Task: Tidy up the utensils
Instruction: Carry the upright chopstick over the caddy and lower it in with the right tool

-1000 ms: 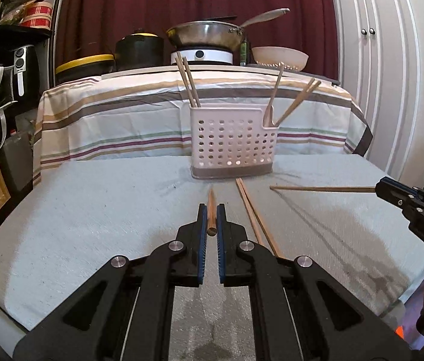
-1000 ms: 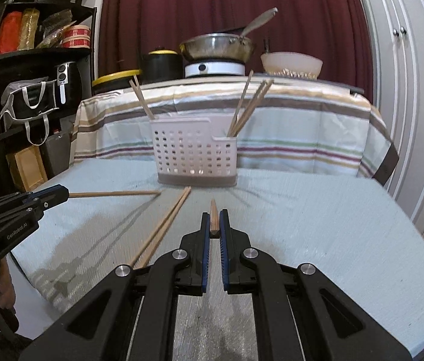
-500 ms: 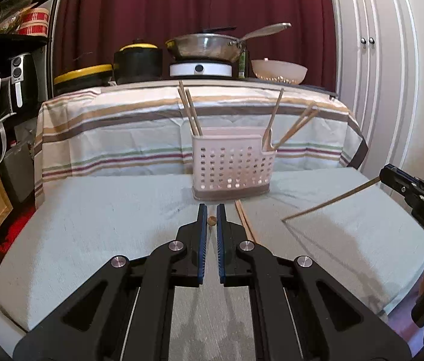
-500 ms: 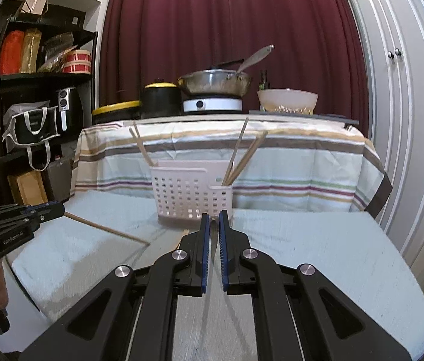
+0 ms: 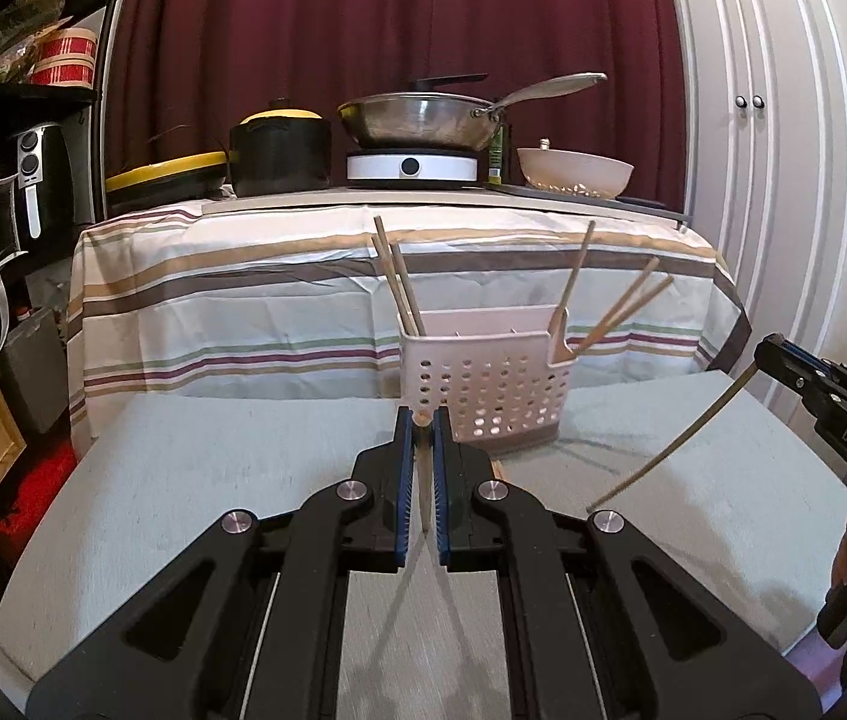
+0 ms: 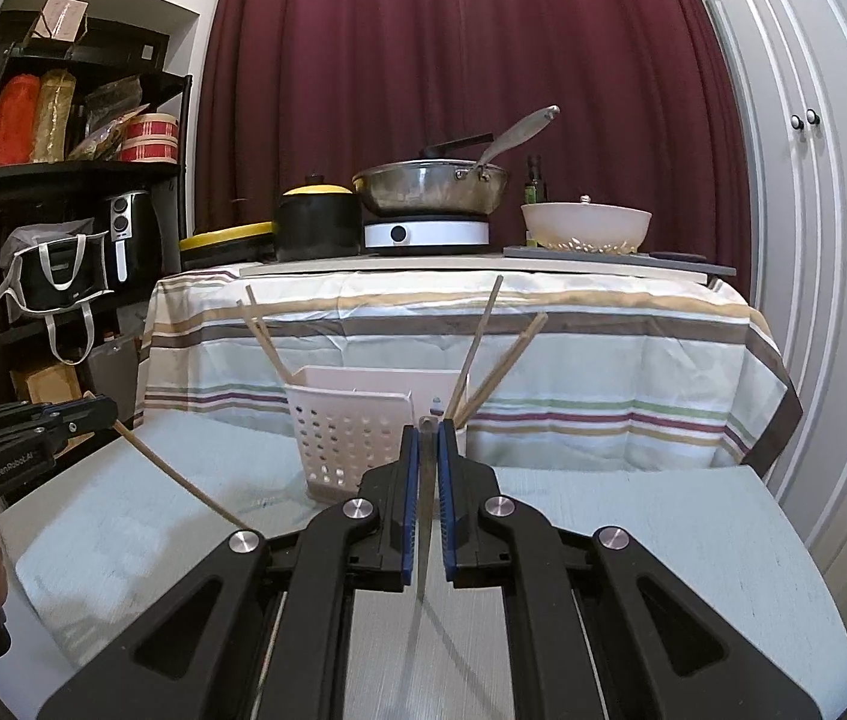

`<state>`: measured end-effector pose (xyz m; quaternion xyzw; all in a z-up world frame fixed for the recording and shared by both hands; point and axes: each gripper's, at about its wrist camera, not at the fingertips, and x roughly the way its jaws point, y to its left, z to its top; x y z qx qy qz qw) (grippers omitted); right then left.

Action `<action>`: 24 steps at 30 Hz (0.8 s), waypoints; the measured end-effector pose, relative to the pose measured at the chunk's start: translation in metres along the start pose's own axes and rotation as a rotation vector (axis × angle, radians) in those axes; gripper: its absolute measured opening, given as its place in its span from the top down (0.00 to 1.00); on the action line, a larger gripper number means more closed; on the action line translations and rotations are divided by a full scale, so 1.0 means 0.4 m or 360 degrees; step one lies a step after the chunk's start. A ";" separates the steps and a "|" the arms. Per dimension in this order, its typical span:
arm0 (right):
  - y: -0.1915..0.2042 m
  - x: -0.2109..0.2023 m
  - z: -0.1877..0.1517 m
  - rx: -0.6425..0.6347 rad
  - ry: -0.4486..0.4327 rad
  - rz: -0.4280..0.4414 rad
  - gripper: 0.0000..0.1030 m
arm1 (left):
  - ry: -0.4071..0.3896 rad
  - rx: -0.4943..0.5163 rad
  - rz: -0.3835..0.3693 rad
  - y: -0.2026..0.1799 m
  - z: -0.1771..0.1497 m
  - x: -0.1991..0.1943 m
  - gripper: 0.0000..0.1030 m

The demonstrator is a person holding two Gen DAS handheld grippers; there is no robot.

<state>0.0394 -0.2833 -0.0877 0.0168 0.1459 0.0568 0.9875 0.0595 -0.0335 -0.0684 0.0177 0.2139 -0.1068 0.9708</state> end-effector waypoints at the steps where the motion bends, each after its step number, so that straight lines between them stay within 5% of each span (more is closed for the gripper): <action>1: 0.000 0.008 0.006 -0.0002 -0.0003 0.0003 0.93 | -0.0001 -0.0001 -0.0001 0.003 0.008 0.006 0.94; 24: -0.013 0.067 0.054 0.0015 -0.0003 0.0028 0.93 | -0.0020 0.0013 -0.0015 0.024 0.063 0.068 0.94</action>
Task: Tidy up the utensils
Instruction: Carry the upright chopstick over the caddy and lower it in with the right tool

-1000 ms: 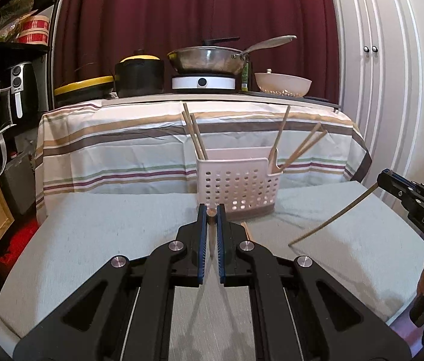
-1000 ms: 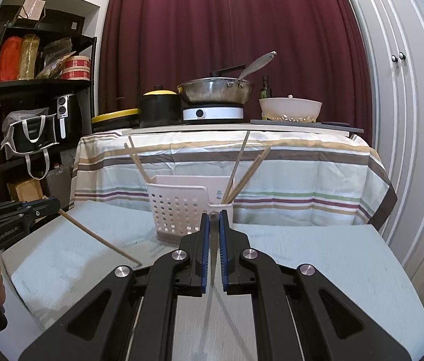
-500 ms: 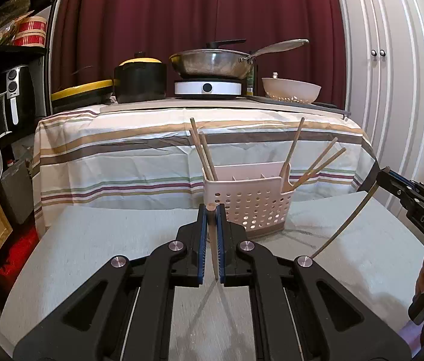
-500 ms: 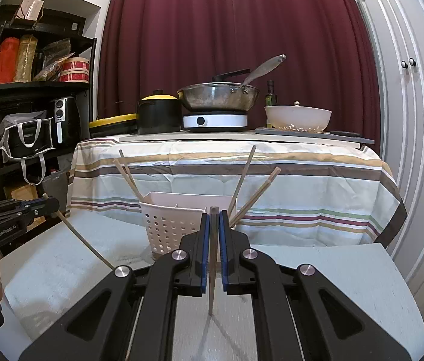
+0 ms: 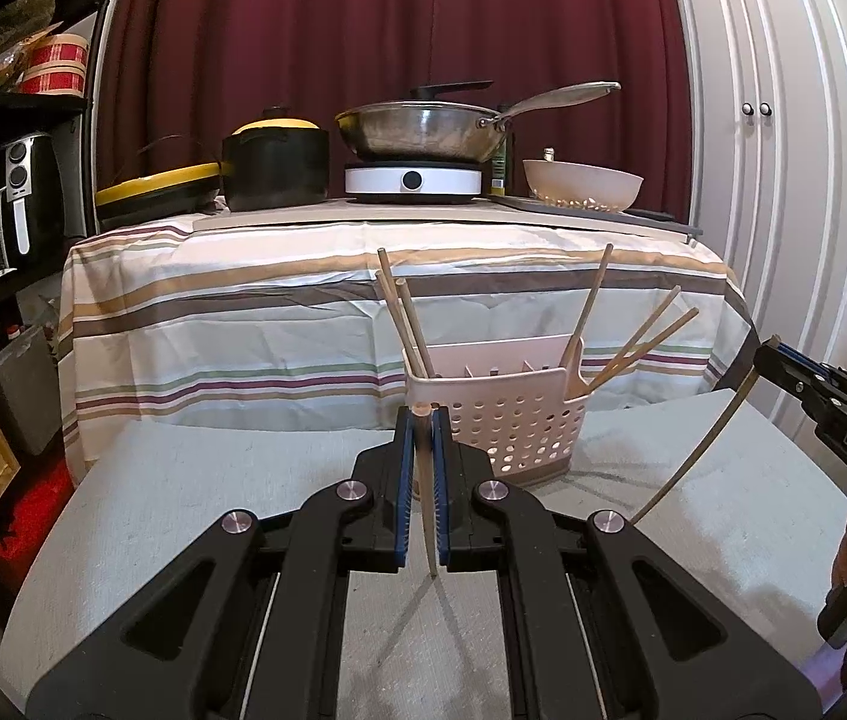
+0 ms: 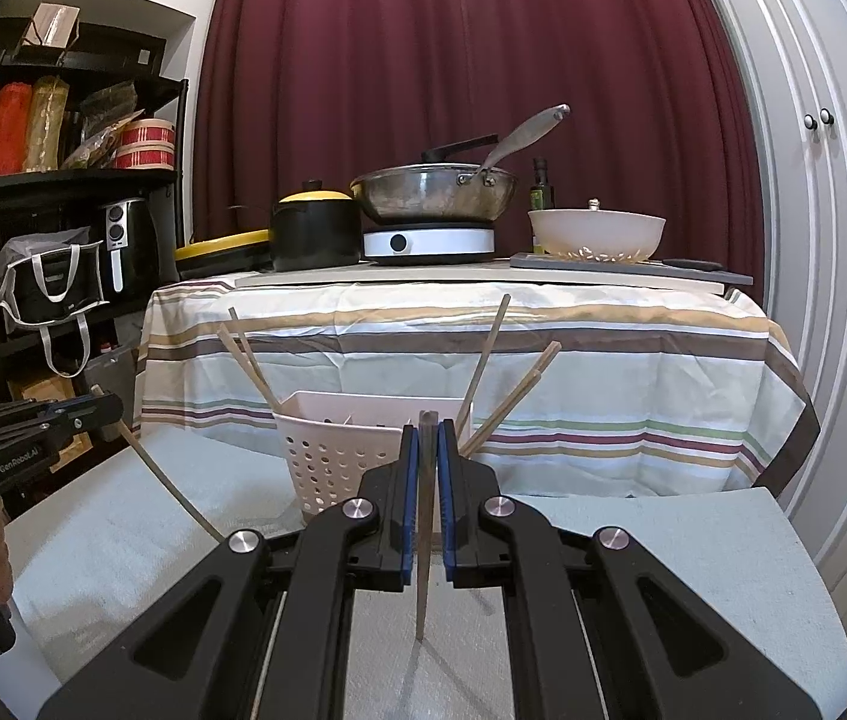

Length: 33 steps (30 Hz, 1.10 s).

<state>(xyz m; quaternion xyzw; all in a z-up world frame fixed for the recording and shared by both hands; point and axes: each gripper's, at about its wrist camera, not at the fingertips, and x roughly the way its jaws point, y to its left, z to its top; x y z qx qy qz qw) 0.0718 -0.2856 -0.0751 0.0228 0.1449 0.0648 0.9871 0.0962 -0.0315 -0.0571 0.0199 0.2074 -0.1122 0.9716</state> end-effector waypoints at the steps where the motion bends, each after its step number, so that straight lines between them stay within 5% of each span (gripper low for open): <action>1: -0.002 0.002 0.002 0.0002 -0.0001 0.0001 0.93 | 0.0000 -0.0004 -0.0007 0.001 0.003 0.002 0.94; 12: -0.017 0.014 0.061 0.0010 -0.0052 0.0043 0.93 | -0.0040 -0.0017 -0.0126 -0.001 0.082 -0.003 0.94; 20: -0.020 0.014 0.161 -0.0027 -0.0188 0.0094 0.93 | -0.0207 0.0050 -0.0199 -0.028 0.212 -0.031 0.94; 33: -0.018 0.075 0.300 -0.0097 -0.0363 0.0109 0.93 | -0.0520 0.0126 -0.0143 -0.070 0.394 -0.001 0.94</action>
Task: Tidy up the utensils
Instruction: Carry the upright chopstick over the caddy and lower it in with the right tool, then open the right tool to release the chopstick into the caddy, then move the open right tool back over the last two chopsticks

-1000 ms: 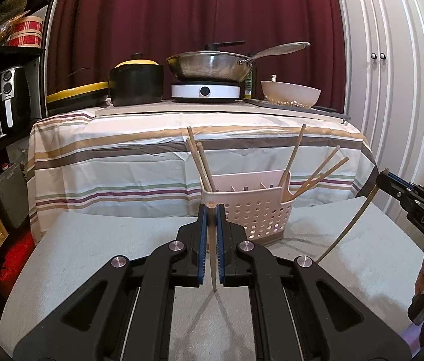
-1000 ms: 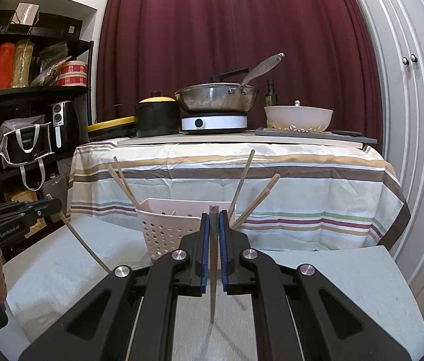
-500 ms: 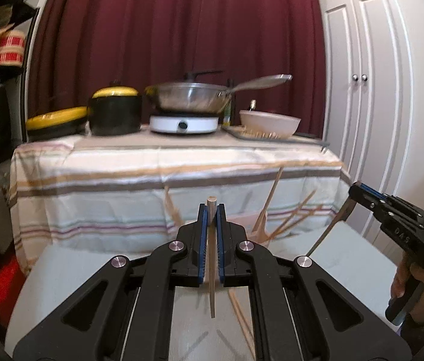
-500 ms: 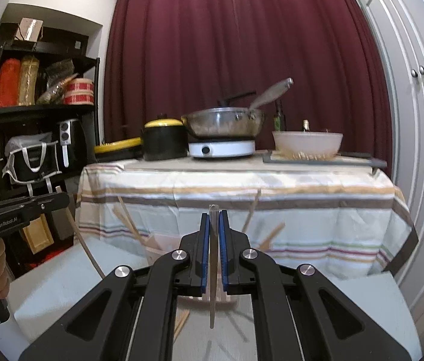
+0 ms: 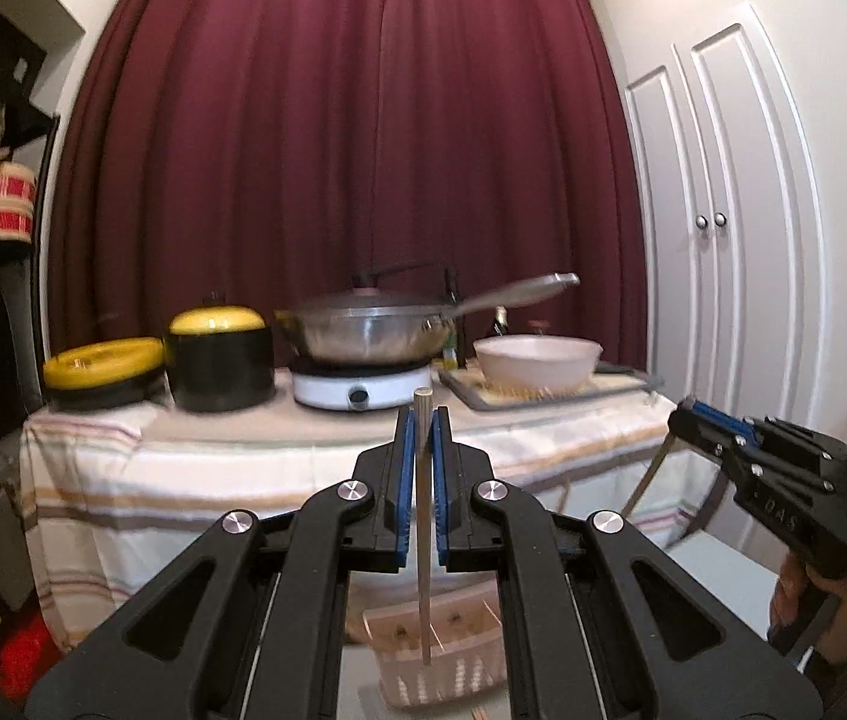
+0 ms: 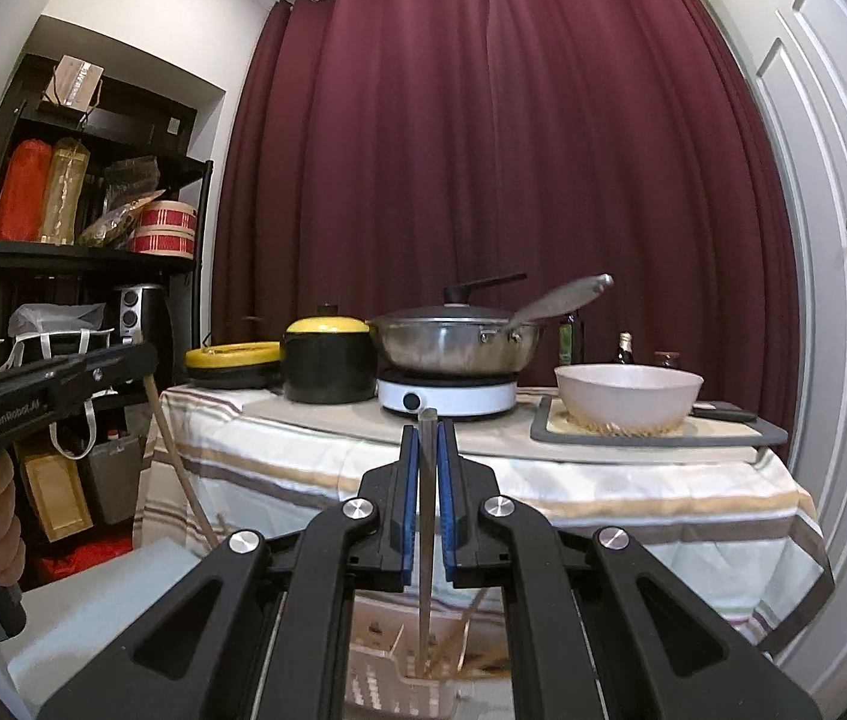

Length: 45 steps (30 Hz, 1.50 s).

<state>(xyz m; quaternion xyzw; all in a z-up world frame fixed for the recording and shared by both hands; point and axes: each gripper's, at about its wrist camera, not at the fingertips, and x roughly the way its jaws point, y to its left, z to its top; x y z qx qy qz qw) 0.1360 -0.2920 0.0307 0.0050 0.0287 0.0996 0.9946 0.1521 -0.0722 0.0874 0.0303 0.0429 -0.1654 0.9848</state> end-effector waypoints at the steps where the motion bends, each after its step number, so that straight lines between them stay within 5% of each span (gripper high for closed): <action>1: 0.002 0.011 0.003 -0.0003 -0.0004 0.0001 0.93 | -0.0019 0.0009 0.0016 -0.001 0.005 0.013 0.94; 10: 0.000 0.111 -0.035 0.0021 0.0047 0.0015 0.93 | -0.0028 -0.0011 0.0058 0.013 -0.031 0.140 0.94; 16: -0.005 0.159 -0.093 0.0044 0.0123 0.0008 0.93 | 0.0094 -0.0019 0.0074 0.020 -0.109 0.207 0.94; 20: -0.024 0.187 -0.144 0.0125 0.0232 0.0035 0.93 | 0.0167 -0.0044 0.0076 0.025 -0.153 0.223 0.73; 33: 0.013 0.092 -0.144 0.0097 0.0221 0.0020 0.75 | 0.0141 -0.0037 0.0092 0.020 -0.155 0.109 0.57; 45: 0.058 -0.024 -0.212 0.0121 0.0317 -0.0021 0.74 | 0.0259 -0.0087 0.0168 0.029 -0.256 -0.052 0.57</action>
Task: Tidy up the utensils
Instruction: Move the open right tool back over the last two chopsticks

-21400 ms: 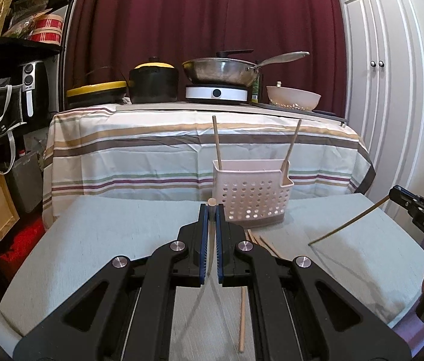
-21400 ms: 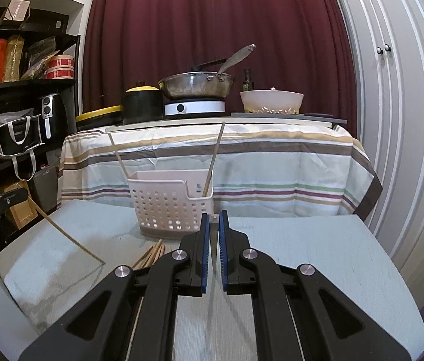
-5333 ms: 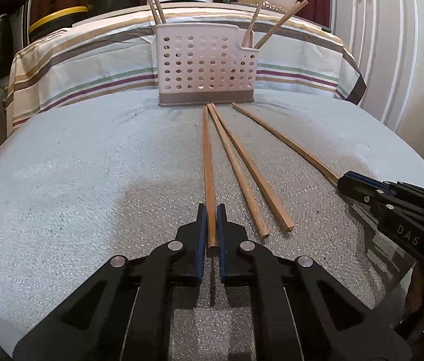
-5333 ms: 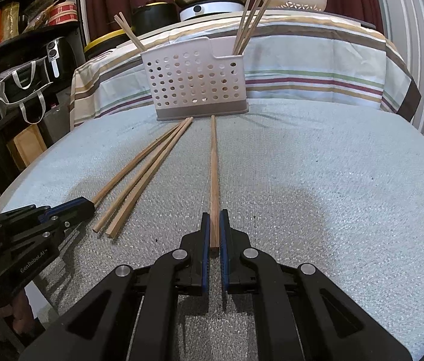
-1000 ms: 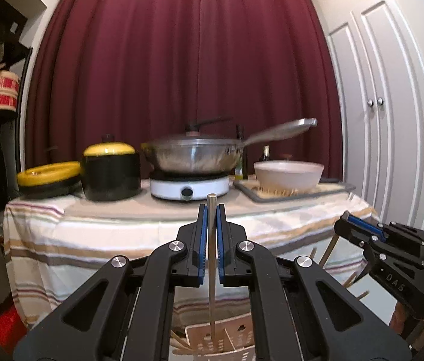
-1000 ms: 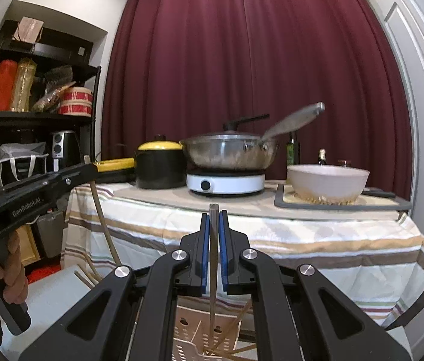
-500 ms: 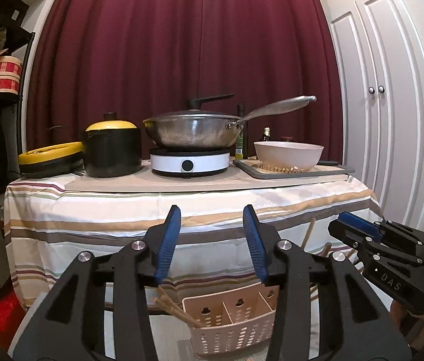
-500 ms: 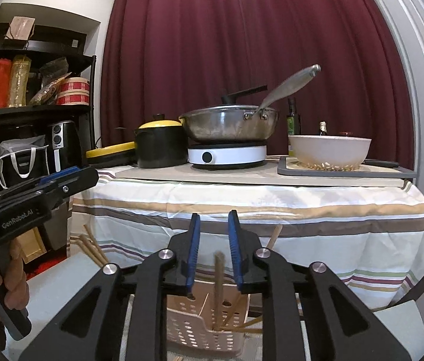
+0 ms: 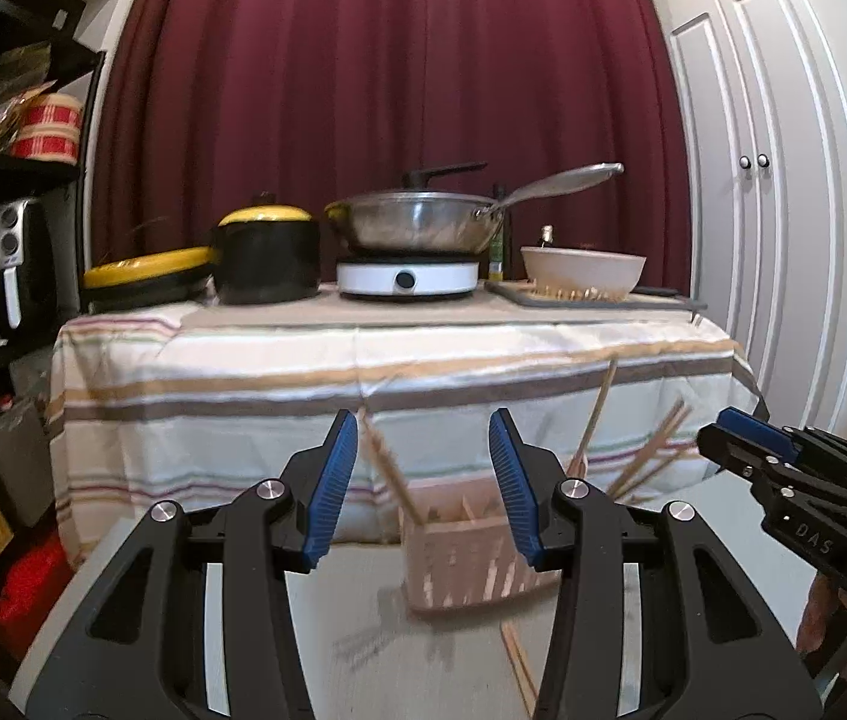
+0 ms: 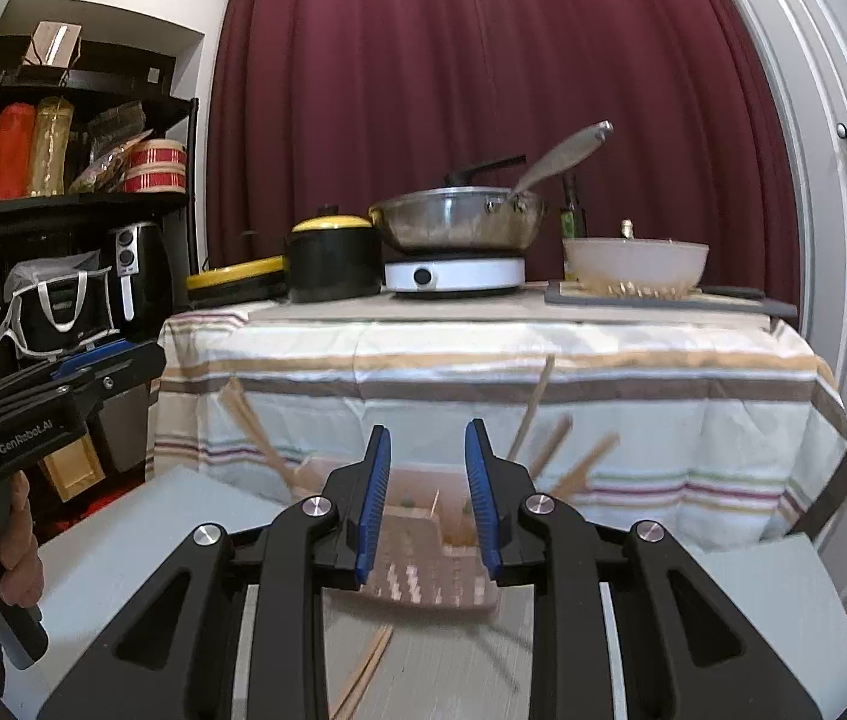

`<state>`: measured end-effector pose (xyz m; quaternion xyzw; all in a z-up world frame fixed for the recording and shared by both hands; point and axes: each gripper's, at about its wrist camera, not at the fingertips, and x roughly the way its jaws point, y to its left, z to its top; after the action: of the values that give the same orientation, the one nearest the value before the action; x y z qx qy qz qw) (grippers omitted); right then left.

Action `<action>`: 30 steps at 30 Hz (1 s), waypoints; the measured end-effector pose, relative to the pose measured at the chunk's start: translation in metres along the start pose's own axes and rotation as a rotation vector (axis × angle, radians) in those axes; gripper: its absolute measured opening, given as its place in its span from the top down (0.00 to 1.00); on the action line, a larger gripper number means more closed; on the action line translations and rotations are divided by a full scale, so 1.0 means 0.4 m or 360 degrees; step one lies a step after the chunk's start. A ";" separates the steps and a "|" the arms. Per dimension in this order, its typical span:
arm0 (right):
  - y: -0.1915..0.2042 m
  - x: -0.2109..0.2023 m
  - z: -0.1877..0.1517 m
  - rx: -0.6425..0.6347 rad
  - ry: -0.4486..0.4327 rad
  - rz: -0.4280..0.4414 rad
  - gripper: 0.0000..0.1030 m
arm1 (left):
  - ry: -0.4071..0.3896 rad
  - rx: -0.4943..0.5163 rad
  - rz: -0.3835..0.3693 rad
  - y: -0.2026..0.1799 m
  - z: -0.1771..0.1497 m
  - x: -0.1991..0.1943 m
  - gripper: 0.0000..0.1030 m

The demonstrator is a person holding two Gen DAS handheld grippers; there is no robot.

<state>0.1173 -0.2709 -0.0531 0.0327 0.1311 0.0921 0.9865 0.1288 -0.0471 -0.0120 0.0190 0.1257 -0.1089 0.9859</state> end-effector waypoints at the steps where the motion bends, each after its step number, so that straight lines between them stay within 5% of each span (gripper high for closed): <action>1: 0.001 -0.006 -0.011 0.0005 0.0013 -0.0002 0.74 | 0.0013 -0.0003 0.0007 0.003 -0.011 -0.006 0.57; 30: 0.110 -0.099 -0.384 -0.0005 0.0439 -0.0004 0.74 | 0.0459 -0.0051 0.0146 0.018 -0.382 -0.111 0.57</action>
<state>0.0316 -0.2291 -0.1872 0.0180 0.2652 0.0947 0.9594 0.0512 -0.0207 -0.1485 0.0243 0.2667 -0.0578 0.9617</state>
